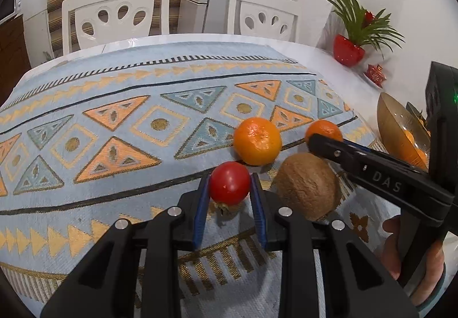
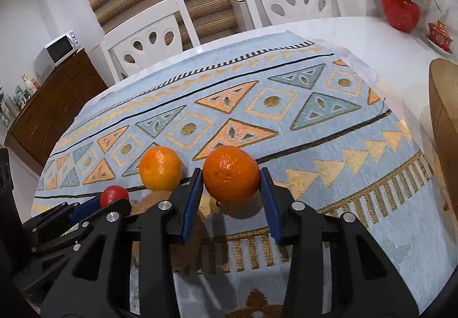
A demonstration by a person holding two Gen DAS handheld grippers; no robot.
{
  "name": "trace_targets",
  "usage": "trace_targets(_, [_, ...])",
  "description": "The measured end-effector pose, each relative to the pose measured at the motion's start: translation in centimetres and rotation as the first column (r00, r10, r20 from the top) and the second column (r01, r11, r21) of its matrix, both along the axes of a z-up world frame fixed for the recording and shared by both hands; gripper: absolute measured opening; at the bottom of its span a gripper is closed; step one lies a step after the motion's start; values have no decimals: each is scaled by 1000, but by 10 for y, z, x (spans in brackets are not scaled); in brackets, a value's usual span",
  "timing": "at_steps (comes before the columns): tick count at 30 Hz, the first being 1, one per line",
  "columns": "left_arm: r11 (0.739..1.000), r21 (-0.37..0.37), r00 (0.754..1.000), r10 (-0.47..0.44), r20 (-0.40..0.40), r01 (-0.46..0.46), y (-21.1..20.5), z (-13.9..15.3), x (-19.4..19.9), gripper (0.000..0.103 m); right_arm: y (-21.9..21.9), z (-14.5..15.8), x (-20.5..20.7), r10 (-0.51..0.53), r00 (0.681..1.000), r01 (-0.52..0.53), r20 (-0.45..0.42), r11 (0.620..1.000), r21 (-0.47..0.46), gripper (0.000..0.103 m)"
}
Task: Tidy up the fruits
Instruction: 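Carry the cherry tomato and orange over the amber bowl with both grippers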
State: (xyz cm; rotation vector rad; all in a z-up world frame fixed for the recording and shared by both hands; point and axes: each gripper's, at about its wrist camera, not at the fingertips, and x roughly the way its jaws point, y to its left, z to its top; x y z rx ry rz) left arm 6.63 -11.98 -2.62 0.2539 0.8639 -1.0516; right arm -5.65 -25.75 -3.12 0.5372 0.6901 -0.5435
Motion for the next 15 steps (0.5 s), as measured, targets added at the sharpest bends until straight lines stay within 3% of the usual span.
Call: trace_targets(15, [1000, -1, 1000, -6, 24, 6, 0, -1, -2, 27, 7, 6, -3, -33, 999, 32, -5, 996, -86, 41])
